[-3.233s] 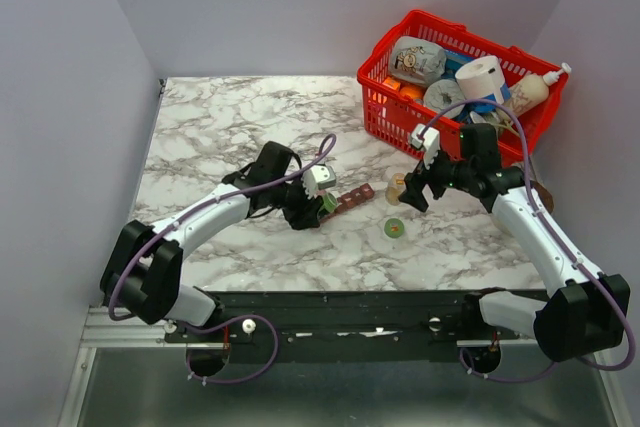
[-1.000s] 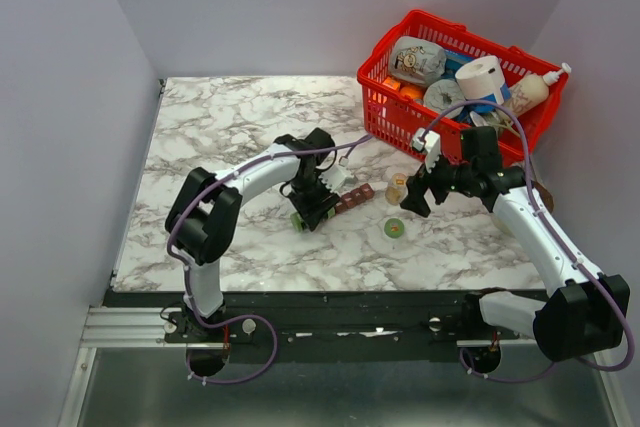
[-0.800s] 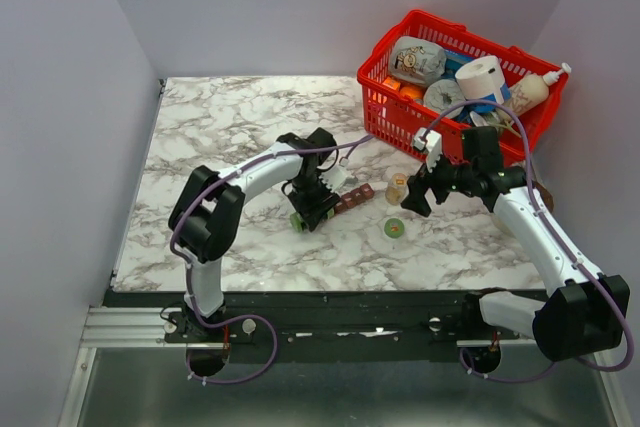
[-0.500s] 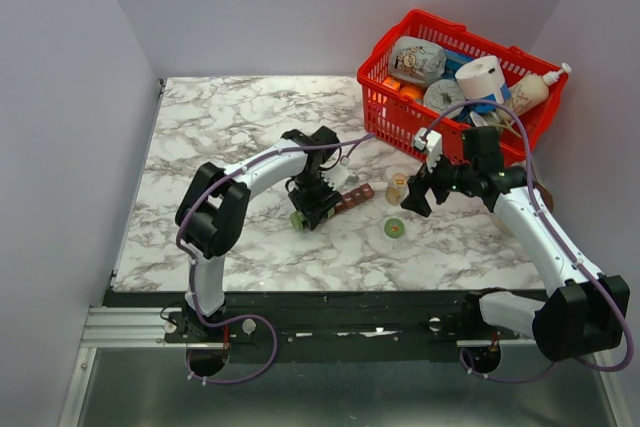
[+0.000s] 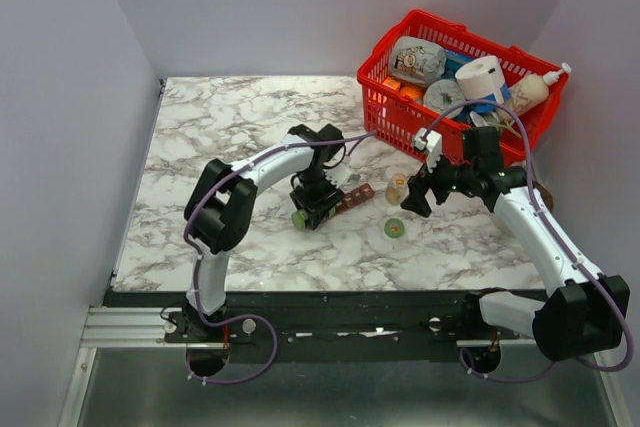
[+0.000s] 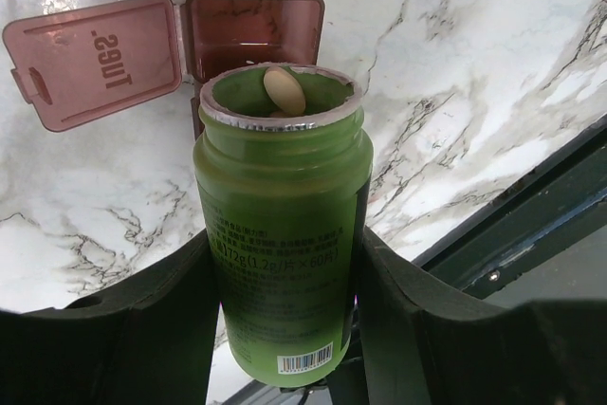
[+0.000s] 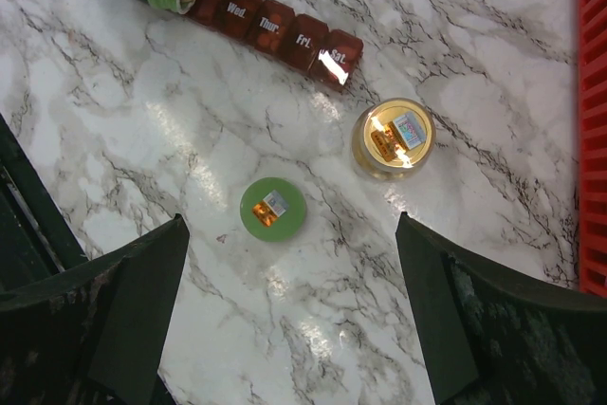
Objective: Sort the pills into containers
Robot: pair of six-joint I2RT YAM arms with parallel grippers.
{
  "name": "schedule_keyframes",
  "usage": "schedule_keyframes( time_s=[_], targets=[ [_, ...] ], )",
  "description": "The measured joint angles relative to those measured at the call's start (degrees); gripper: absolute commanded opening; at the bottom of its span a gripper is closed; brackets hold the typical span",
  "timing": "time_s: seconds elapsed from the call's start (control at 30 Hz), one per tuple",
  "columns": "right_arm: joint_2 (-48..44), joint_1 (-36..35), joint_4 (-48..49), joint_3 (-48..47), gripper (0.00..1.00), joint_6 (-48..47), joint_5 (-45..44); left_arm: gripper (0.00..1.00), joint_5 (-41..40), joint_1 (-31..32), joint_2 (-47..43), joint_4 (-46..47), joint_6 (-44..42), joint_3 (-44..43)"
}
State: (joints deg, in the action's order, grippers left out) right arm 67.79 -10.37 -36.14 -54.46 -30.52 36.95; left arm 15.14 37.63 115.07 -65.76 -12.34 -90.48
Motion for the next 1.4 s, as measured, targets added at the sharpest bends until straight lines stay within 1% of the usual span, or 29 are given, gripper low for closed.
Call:
schedule_keyframes(
  time_s=[0.43, 1.4],
  targets=[
    [0.0, 0.42, -0.02, 0.0, 1.0, -0.39, 0.09, 0.0, -2.05, 1.05, 2.49, -4.35, 2.51, -4.68],
    [-0.09, 0.76, -0.17, 0.0, 1.0, -0.46, 0.52, 0.0, -7.02, 2.89, 5.92, -9.51, 5.46, -10.4]
  ],
)
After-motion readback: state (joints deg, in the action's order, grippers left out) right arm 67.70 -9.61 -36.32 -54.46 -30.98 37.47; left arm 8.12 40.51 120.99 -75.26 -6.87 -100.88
